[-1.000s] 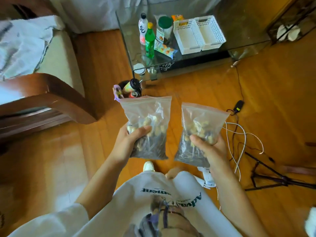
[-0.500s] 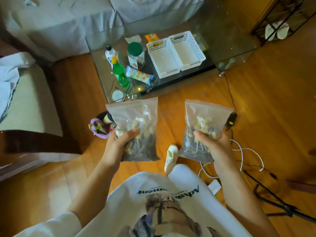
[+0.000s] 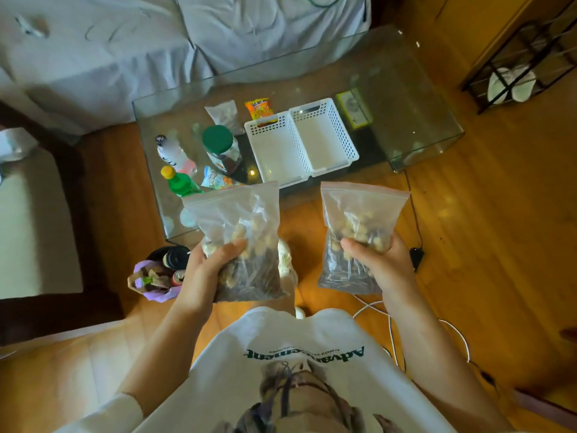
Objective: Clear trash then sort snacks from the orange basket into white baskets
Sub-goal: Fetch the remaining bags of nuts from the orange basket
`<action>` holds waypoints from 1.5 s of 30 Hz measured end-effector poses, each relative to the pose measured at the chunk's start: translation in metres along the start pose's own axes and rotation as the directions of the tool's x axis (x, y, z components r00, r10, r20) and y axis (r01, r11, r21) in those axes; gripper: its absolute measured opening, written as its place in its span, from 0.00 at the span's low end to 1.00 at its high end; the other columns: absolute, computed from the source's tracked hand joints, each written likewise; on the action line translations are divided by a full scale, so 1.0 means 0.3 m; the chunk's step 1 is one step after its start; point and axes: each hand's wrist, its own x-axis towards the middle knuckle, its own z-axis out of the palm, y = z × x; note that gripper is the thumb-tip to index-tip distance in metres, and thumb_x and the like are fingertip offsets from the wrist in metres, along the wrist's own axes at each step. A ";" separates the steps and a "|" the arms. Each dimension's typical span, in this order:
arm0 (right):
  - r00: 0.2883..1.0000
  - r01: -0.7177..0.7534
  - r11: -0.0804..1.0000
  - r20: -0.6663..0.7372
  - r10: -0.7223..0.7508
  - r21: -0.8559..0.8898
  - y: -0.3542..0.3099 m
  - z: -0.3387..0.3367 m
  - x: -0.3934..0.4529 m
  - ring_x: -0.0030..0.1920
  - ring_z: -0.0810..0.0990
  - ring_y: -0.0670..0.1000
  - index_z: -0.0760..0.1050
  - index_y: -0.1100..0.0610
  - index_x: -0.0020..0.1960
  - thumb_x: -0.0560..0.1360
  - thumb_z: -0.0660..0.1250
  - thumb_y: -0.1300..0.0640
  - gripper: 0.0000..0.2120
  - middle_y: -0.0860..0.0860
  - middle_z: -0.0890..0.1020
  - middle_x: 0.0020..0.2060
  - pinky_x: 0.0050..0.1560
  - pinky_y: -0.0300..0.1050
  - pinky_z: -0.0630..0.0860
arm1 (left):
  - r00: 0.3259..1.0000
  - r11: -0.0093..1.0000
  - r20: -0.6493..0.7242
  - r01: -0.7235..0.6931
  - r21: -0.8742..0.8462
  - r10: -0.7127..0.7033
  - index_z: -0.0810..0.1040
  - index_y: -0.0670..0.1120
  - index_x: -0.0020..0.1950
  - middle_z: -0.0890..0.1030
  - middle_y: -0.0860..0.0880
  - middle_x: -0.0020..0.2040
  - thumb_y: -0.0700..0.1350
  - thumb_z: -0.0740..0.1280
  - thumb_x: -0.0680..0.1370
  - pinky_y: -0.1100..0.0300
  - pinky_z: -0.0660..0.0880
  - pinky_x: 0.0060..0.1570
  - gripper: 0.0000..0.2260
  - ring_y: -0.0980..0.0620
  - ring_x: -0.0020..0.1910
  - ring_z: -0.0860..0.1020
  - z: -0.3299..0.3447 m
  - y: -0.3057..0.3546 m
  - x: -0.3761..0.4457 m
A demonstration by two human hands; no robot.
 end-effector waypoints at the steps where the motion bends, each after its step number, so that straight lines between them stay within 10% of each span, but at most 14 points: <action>1: 1.000 -0.003 1.000 0.006 0.003 -0.001 -0.017 -0.001 0.042 0.47 0.84 0.51 0.77 0.51 0.53 0.64 0.76 0.63 0.20 0.49 0.85 0.44 0.44 0.44 0.80 | 1.000 1.000 -0.005 0.008 0.000 -0.008 0.82 0.51 0.46 0.85 0.50 0.42 0.47 0.67 0.67 0.59 0.79 0.41 0.09 0.50 0.42 0.84 0.016 0.011 0.042; 18: 0.998 -0.006 0.998 -0.056 0.002 -0.058 -0.397 0.053 0.927 0.51 0.83 0.52 0.74 0.55 0.59 0.62 0.77 0.60 0.27 0.53 0.83 0.51 0.49 0.51 0.81 | 0.995 0.999 -0.091 0.037 -0.011 -0.037 0.79 0.50 0.51 0.86 0.50 0.42 0.50 0.69 0.67 0.59 0.79 0.38 0.14 0.51 0.40 0.84 0.307 0.368 0.891; 26: 0.997 -0.073 0.992 -0.012 0.072 -0.100 -0.429 0.090 1.387 0.45 0.84 0.43 0.75 0.47 0.55 0.60 0.77 0.57 0.25 0.45 0.84 0.46 0.37 0.34 0.78 | 0.992 0.996 -0.100 0.079 0.047 -0.074 0.77 0.50 0.53 0.85 0.53 0.42 0.55 0.72 0.64 0.68 0.77 0.36 0.20 0.56 0.41 0.84 0.393 0.383 1.303; 34: 0.994 -0.102 0.967 0.006 0.106 -0.235 -0.325 0.180 1.955 0.49 0.81 0.43 0.72 0.49 0.61 0.65 0.76 0.54 0.27 0.43 0.81 0.49 0.37 0.30 0.78 | 0.957 0.983 -0.241 0.176 0.043 -0.161 0.73 0.54 0.59 0.80 0.56 0.49 0.55 0.71 0.69 0.70 0.76 0.36 0.20 0.57 0.47 0.79 0.474 0.262 1.819; 40: 0.993 -0.114 0.915 -0.014 0.118 -0.386 -0.138 0.197 2.318 0.58 0.77 0.50 0.66 0.51 0.66 0.66 0.75 0.53 0.32 0.49 0.77 0.59 0.58 0.50 0.77 | 0.935 0.959 -0.278 0.261 0.114 -0.221 0.72 0.54 0.55 0.79 0.55 0.46 0.52 0.70 0.72 0.74 0.73 0.28 0.13 0.60 0.44 0.77 0.511 0.087 2.168; 45: 0.985 -0.139 0.847 0.019 0.173 -0.513 0.053 0.192 2.494 0.53 0.77 0.49 0.67 0.47 0.57 0.65 0.75 0.50 0.25 0.45 0.77 0.51 0.49 0.43 0.75 | 0.914 0.901 -0.279 0.364 0.238 -0.296 0.69 0.47 0.65 0.79 0.48 0.55 0.55 0.70 0.72 0.58 0.75 0.48 0.25 0.49 0.54 0.78 0.504 -0.083 2.360</action>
